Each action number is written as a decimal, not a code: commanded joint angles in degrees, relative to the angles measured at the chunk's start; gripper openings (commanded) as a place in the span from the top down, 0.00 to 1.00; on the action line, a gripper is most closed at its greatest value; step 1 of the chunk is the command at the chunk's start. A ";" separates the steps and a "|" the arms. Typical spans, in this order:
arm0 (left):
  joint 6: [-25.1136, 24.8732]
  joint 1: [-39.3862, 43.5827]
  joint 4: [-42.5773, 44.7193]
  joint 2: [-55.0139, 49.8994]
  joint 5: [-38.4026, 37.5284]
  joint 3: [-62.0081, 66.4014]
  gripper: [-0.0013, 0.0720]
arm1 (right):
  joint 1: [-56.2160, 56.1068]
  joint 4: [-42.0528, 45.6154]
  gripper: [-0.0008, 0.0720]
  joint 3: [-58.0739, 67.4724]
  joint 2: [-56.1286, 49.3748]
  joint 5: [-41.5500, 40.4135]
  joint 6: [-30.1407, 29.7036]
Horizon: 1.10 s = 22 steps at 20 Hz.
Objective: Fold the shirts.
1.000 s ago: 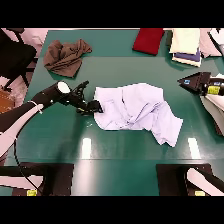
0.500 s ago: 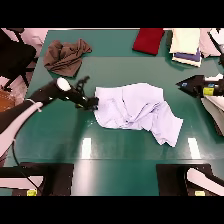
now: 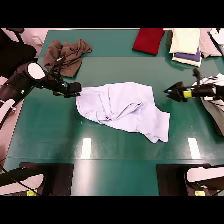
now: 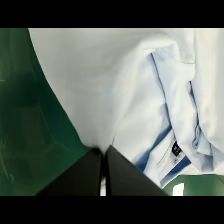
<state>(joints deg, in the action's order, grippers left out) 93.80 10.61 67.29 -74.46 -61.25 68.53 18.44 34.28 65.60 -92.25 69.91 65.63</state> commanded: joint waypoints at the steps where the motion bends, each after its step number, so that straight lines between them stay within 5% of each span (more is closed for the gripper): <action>1: 0.22 -0.31 0.98 0.42 0.55 0.09 0.95 | -5.35 0.42 0.38 8.31 -8.35 1.44 1.64; 7: -0.46 -0.31 1.07 0.42 0.90 0.09 0.95 | -11.85 13.11 0.38 23.61 -17.03 3.48 9.46; 11: -0.83 -0.31 1.07 0.42 1.46 0.09 0.95 | -15.72 14.01 0.41 31.23 -20.28 4.20 12.13; 13: -0.81 -0.31 1.05 0.44 1.46 0.09 0.95 | -17.57 13.94 0.61 34.75 -22.14 5.25 12.50; 15: -0.83 -0.31 1.07 0.44 1.57 0.11 0.95 | -18.95 13.79 0.93 37.83 -23.39 6.99 12.46; 22: -0.28 -6.32 10.05 0.61 -2.97 18.93 0.95 | -14.14 13.92 0.96 52.26 -9.88 10.14 12.96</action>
<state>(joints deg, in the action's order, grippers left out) 93.10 7.35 74.19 -73.93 -61.76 78.59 2.02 48.07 111.74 -108.14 79.75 78.00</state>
